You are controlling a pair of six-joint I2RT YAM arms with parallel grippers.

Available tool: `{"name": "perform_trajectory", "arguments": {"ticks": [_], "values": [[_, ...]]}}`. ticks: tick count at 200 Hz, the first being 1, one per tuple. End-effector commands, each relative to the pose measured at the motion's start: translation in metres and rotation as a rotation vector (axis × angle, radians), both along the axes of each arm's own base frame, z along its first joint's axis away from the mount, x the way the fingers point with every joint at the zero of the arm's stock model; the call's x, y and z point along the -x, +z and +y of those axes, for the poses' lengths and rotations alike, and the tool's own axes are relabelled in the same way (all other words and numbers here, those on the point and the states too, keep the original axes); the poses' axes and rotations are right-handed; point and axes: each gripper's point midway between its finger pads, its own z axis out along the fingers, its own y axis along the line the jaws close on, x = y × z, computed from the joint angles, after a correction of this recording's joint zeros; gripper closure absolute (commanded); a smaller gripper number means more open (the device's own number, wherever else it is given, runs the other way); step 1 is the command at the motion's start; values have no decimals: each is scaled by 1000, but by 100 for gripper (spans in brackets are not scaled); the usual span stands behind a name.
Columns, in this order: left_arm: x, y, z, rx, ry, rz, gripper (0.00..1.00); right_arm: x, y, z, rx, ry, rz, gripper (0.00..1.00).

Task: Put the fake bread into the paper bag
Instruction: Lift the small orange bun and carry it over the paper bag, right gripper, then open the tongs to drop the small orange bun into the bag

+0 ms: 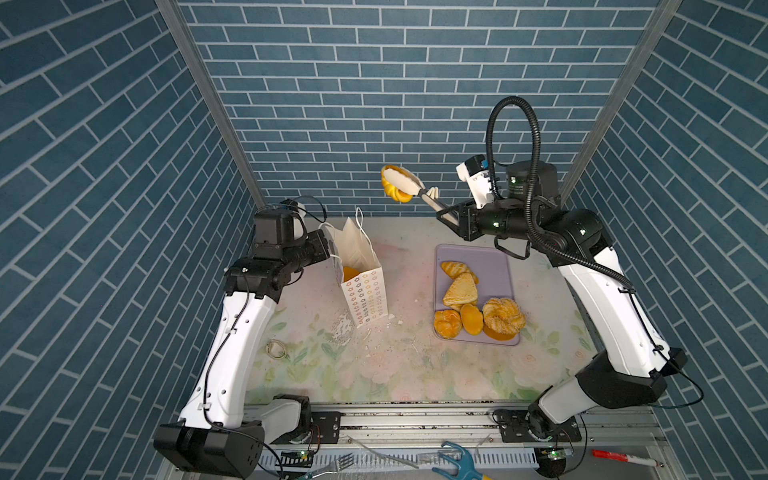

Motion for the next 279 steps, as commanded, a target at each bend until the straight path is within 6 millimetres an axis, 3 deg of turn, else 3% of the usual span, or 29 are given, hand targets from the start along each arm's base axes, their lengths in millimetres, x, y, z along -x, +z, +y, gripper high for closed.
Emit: {"name": "perform_trajectory", "arguments": {"ticks": [1, 67, 125, 200, 237, 279], "values": [[5, 2, -1, 4, 1, -13, 100, 24, 14, 21, 1, 124, -88, 77], [8, 4, 2, 0, 13, -22, 100, 59, -21, 54, 99, 284, -69, 77], [10, 6, 2, -4, 12, -27, 100, 42, -72, 60, 243, 238, 21, 77], [9, 3, 1, -5, 6, -18, 100, 38, -114, 65, 391, 253, 75, 72], [9, 2, 2, -7, 7, -14, 100, 35, -115, 68, 417, 242, 51, 59], [8, 1, 1, -5, 7, -11, 100, 33, -100, 66, 404, 219, 2, 54]]}}
